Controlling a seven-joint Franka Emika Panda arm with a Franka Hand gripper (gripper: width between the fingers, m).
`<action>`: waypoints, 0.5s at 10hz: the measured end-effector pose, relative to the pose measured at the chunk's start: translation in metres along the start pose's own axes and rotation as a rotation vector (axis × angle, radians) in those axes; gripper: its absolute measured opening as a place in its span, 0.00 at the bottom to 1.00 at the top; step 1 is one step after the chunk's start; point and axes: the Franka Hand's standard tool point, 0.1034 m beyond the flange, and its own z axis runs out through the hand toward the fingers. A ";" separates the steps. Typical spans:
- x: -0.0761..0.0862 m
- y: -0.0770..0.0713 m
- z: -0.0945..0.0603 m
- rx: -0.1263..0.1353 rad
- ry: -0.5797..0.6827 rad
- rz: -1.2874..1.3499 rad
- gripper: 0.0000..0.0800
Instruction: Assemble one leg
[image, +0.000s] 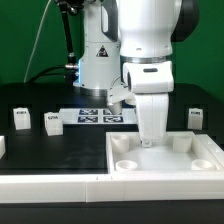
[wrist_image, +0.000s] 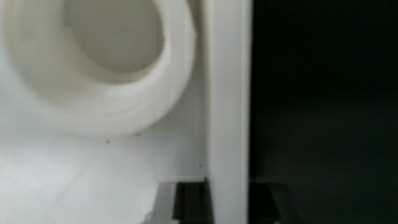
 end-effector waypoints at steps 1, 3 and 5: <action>0.000 0.000 0.000 0.000 0.000 0.001 0.20; -0.001 0.000 0.000 0.000 0.000 0.001 0.61; -0.001 0.000 0.000 0.000 0.000 0.002 0.74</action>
Offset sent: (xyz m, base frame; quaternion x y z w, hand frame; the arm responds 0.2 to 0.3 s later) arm 0.0000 0.0000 0.0000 0.0000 0.0000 0.0000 1.0000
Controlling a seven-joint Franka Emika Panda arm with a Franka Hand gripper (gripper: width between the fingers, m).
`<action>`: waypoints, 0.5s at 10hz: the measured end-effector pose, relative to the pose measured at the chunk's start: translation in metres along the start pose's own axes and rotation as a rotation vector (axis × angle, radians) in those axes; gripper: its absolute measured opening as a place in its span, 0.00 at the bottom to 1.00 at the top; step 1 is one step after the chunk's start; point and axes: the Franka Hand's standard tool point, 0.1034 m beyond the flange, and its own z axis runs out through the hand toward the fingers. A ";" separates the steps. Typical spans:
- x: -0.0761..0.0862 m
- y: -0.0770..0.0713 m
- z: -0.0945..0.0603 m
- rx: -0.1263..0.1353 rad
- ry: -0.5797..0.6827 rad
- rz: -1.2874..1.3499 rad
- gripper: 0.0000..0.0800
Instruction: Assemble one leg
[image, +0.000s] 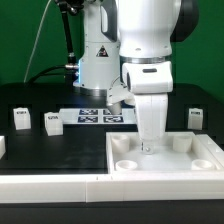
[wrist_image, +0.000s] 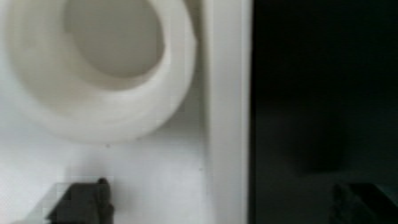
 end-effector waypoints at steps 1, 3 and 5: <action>0.000 0.000 0.000 0.000 0.000 0.000 0.80; 0.000 0.000 0.000 0.000 0.000 0.000 0.81; 0.001 -0.001 -0.007 -0.001 -0.004 0.018 0.81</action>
Offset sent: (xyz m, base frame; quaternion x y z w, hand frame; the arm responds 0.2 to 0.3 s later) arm 0.0000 0.0000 0.0000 0.0000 0.0000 0.0000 1.0000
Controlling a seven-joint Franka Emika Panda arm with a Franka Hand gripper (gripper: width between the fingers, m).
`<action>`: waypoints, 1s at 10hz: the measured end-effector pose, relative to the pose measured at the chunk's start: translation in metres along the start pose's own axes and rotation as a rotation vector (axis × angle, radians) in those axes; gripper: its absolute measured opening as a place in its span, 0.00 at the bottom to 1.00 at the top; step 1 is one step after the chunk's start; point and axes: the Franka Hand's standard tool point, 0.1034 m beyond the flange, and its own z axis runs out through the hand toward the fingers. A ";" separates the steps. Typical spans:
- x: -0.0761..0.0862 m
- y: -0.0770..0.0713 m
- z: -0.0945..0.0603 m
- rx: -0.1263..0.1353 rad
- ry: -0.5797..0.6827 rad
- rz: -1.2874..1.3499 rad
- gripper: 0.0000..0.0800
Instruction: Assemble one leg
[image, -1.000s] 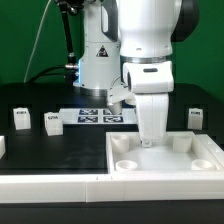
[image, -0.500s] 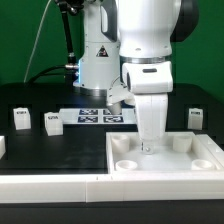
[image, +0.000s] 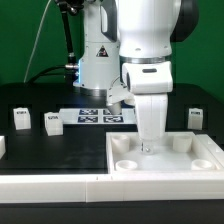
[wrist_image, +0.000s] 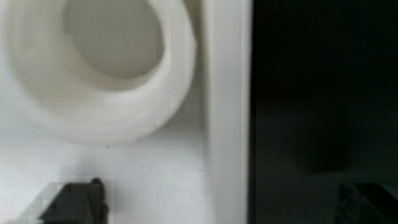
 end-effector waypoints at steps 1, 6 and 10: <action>0.003 -0.004 -0.010 -0.001 -0.006 0.019 0.81; 0.021 -0.017 -0.043 -0.026 -0.018 0.188 0.81; 0.018 -0.024 -0.037 -0.005 -0.004 0.599 0.81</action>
Offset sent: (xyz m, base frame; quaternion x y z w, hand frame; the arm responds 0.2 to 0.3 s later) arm -0.0200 0.0165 0.0395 -0.0103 -0.0373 0.0586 0.9975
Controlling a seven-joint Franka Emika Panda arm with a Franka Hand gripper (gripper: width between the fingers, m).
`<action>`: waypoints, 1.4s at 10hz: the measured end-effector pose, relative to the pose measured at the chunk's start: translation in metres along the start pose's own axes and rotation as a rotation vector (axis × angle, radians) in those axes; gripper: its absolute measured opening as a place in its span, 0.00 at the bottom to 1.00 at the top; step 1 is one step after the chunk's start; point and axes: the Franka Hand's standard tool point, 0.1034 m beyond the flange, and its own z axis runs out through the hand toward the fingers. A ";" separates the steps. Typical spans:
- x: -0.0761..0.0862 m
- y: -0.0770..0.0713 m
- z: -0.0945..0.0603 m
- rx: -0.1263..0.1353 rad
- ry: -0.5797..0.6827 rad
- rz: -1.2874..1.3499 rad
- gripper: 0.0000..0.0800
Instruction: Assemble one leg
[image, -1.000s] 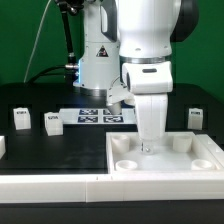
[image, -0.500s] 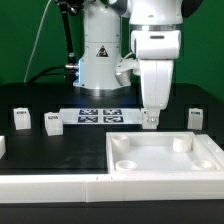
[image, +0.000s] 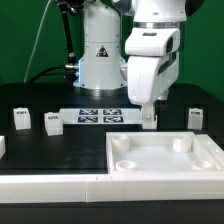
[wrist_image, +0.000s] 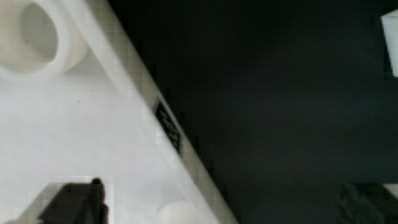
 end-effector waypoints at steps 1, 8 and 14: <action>0.001 -0.007 0.002 0.005 0.009 0.184 0.81; 0.018 -0.037 0.008 0.039 0.038 0.916 0.81; 0.044 -0.089 0.012 0.060 0.035 1.151 0.81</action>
Offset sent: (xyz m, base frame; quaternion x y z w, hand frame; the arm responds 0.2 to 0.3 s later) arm -0.0044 0.0119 -0.0018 -0.0365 0.0075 0.2998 0.9533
